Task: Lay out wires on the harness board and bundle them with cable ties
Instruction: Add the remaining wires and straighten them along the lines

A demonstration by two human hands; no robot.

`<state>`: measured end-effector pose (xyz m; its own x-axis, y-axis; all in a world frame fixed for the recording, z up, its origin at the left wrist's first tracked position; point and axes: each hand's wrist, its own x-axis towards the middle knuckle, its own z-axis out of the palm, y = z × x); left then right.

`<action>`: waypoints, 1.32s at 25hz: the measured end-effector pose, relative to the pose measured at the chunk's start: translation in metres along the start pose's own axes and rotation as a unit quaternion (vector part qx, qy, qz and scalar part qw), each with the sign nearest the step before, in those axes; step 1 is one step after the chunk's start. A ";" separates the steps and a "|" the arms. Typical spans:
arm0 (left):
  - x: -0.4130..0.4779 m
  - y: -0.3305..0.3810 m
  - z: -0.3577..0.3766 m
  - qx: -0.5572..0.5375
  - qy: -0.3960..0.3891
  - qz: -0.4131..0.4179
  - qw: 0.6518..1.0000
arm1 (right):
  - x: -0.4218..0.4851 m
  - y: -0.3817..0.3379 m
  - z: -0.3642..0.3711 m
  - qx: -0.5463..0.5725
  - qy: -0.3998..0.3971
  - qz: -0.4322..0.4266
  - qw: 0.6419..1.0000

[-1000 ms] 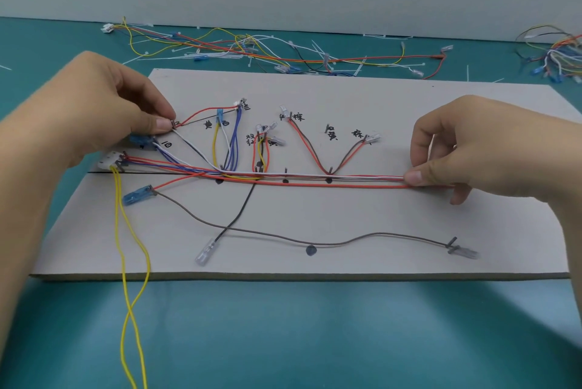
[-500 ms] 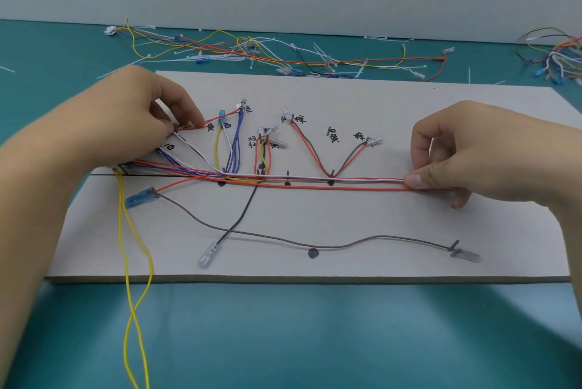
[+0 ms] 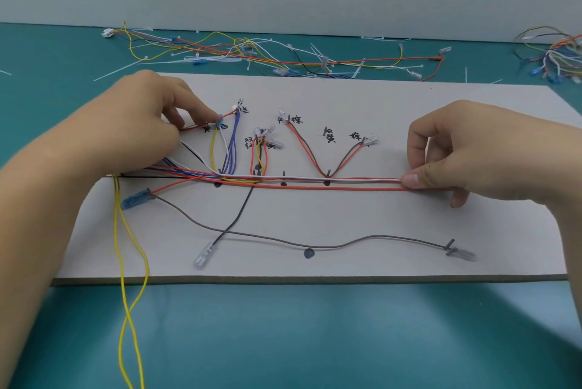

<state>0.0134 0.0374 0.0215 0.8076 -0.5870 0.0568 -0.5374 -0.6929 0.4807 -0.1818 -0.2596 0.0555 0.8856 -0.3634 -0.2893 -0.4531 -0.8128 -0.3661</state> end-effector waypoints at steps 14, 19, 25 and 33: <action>0.004 -0.037 -0.033 -0.135 0.114 -0.046 0.983 | 0.001 0.000 0.001 -0.011 -0.008 0.001 1.000; -0.002 -0.044 -0.029 -0.063 0.062 -0.051 0.995 | 0.000 0.002 -0.001 -0.018 -0.010 -0.004 1.000; 0.001 -0.047 -0.026 -0.036 0.023 -0.069 0.997 | 0.002 0.005 -0.002 -0.010 -0.016 -0.004 1.000; -0.006 -0.018 -0.021 -0.027 0.082 0.055 0.995 | 0.005 0.009 -0.003 -0.020 -0.014 0.001 1.000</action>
<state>0.0231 0.0621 0.0305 0.7758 -0.5790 0.2508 -0.6141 -0.6017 0.5106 -0.1815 -0.2699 0.0535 0.8811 -0.3521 -0.3156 -0.4498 -0.8301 -0.3295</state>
